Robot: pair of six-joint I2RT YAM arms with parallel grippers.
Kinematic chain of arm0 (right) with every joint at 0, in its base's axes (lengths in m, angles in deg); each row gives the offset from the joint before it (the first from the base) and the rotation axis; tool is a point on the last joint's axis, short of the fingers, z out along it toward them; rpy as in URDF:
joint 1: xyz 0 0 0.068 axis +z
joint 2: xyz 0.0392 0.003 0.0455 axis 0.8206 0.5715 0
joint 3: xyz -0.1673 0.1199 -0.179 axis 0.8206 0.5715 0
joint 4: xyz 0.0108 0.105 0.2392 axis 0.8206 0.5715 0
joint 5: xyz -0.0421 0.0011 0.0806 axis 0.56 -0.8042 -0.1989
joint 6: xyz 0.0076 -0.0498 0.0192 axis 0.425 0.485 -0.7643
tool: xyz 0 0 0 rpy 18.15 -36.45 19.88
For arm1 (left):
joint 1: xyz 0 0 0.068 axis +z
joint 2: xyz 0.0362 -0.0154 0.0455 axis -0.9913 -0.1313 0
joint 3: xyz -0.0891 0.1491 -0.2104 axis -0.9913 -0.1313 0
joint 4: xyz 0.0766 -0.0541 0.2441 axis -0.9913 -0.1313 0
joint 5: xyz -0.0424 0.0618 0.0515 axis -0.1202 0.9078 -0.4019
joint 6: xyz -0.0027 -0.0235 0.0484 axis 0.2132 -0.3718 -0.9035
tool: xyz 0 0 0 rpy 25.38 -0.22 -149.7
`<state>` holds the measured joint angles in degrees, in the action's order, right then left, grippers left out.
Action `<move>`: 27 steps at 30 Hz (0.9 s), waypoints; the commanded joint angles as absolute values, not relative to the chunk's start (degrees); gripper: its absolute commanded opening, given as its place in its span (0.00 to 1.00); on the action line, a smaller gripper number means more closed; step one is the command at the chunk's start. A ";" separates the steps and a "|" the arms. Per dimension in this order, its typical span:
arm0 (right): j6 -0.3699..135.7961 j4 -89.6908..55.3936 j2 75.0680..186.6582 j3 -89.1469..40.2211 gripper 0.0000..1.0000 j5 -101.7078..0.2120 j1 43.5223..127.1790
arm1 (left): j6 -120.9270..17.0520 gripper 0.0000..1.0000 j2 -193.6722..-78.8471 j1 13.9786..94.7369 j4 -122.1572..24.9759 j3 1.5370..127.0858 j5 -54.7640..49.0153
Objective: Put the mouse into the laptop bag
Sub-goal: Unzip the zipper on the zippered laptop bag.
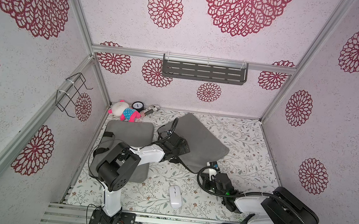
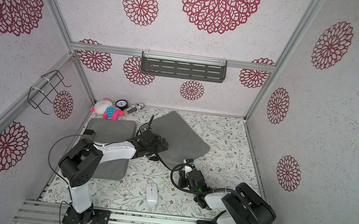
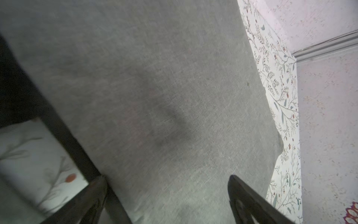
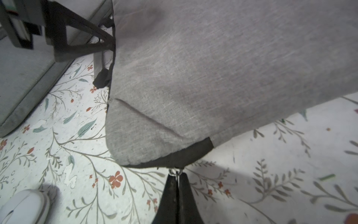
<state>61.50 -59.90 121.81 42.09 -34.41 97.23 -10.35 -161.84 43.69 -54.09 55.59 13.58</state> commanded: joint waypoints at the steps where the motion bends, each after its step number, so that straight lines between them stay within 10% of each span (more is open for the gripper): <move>1: 59.70 -59.12 119.43 42.87 0.00 -34.63 97.34 | -9.07 0.96 -164.73 41.93 -51.37 59.16 11.98; 9: 59.57 -60.93 120.19 42.88 0.00 -36.29 99.82 | -7.66 0.53 -171.26 40.89 -50.63 64.14 10.40; 21: 48.63 -50.97 120.84 36.64 0.00 -28.08 100.94 | -8.10 0.58 -169.07 38.59 -49.33 64.46 11.40; 27: 39.51 -37.87 119.71 32.22 0.00 -18.38 100.59 | -10.86 0.82 -157.67 38.86 -46.62 57.22 18.41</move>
<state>45.79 -44.78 120.98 35.10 -26.26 100.60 -9.26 -164.73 39.61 -50.62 58.93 15.29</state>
